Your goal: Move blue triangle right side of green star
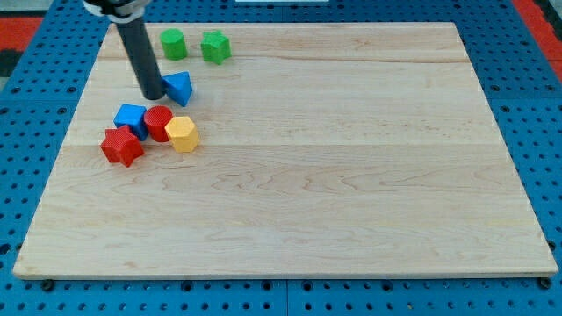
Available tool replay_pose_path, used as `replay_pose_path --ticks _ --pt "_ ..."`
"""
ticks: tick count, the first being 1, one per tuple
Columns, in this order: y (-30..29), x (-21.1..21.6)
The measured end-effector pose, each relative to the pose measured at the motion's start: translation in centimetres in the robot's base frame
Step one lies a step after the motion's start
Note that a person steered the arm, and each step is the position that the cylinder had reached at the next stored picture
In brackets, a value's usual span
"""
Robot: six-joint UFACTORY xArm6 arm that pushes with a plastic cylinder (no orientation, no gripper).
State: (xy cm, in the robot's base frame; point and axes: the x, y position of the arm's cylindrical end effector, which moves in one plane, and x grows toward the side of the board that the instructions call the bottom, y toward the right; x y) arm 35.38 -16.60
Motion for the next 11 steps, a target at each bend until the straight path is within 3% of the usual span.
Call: replay_pose_path --ticks 1,2,3,5,7,11 --pt "4.9 0.0" --pt "5.5 -1.4" --pt "4.5 -3.6" --pt "1.9 -3.9" --pt "9.3 -4.3" --pt "13.3 -7.4"
